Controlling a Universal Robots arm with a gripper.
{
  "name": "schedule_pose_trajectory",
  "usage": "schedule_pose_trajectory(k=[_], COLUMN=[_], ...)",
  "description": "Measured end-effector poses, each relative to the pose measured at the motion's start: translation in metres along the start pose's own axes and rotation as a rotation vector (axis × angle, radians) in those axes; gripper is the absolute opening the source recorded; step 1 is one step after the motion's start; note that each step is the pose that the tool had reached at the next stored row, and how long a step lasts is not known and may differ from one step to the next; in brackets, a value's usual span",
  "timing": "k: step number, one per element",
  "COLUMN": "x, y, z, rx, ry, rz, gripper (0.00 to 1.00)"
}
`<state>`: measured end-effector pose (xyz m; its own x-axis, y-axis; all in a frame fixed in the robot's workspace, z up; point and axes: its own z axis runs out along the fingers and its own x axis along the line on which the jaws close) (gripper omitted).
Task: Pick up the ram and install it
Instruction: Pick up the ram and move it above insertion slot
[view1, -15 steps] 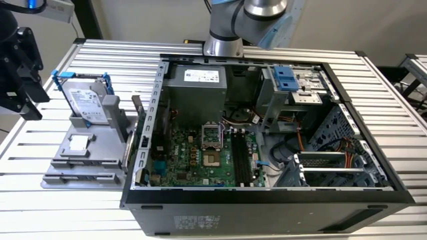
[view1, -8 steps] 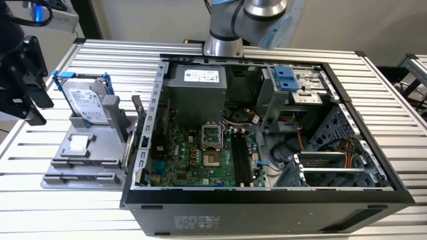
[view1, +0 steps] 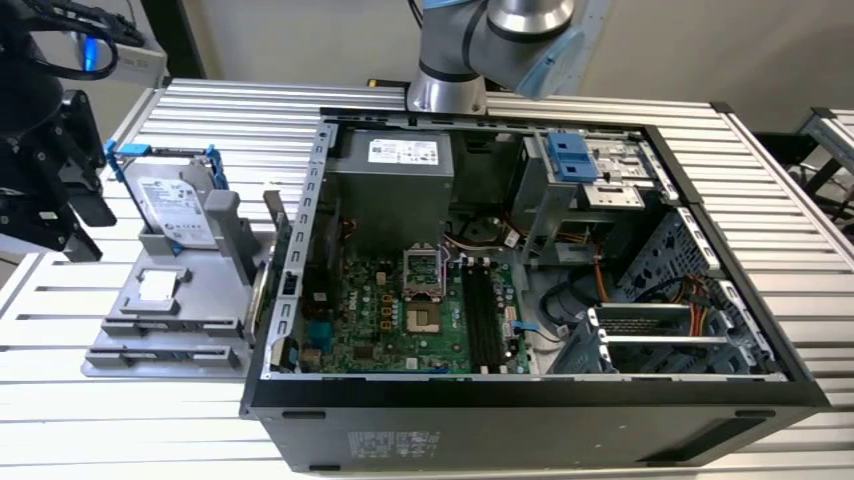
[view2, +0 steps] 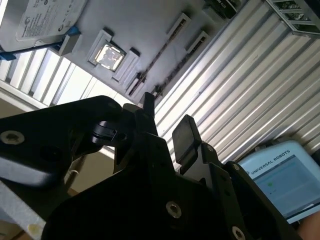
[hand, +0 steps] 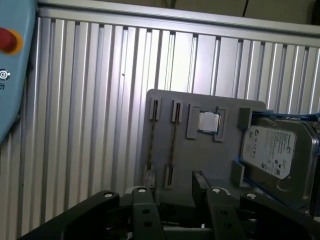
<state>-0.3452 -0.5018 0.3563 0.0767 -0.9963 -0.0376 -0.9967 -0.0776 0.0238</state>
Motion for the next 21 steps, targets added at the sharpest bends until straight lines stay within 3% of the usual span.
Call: schedule_pose_trajectory(k=[10, 21], x=[0.0002, 0.0009], y=[-0.0001, -0.0006], z=[0.0051, 0.0241], rx=[0.0010, 0.0049], ry=[0.0000, -0.0004], rz=[0.000, 0.030], gripper=[1.00, 1.00])
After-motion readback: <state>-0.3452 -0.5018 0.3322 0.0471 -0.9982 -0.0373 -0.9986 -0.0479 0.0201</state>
